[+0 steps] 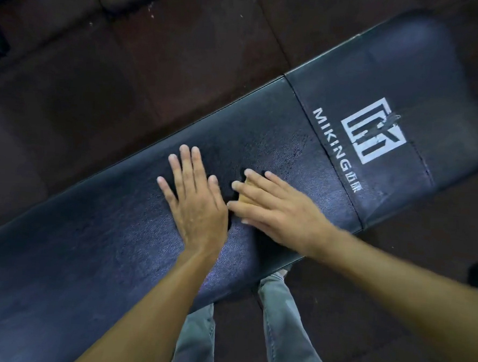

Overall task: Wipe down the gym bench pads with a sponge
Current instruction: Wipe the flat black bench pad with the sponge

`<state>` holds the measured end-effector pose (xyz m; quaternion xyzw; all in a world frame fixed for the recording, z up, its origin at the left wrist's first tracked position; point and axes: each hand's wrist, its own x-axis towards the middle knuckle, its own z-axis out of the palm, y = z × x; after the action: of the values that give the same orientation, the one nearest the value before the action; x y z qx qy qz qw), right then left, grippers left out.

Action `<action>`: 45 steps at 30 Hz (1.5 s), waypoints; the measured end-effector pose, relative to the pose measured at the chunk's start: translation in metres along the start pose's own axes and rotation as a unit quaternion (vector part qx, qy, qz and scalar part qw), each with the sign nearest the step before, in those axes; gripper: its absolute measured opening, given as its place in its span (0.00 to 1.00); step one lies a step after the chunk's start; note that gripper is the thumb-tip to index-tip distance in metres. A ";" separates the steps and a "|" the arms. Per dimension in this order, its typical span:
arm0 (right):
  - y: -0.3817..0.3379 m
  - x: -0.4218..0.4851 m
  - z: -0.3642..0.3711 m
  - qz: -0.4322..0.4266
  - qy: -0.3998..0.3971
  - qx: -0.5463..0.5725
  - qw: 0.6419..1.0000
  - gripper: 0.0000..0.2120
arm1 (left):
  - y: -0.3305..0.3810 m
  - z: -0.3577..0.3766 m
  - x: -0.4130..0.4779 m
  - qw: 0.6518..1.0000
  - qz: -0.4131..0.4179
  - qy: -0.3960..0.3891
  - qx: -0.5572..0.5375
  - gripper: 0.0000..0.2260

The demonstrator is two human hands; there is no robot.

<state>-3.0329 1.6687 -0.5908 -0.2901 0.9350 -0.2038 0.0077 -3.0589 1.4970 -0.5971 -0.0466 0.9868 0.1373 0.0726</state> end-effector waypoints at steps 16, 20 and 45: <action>-0.006 -0.102 -0.027 0.241 0.059 0.013 0.969 0.16 | 0.004 -0.002 0.000 1.000 -0.005 0.001 -0.021 0.25; 0.004 -0.090 -0.027 0.255 0.060 0.024 0.965 0.17 | 0.007 -0.001 0.001 1.000 -0.013 0.004 -0.023 0.24; 0.134 -0.149 -0.068 0.132 0.032 -0.079 0.988 0.18 | 0.146 0.040 0.031 0.994 0.088 -0.009 0.063 0.25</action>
<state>-2.9909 1.8761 -0.5958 -0.1573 0.9780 -0.1358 -0.0183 -3.1007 1.6457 -0.6017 0.0463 0.9930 0.0816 0.0722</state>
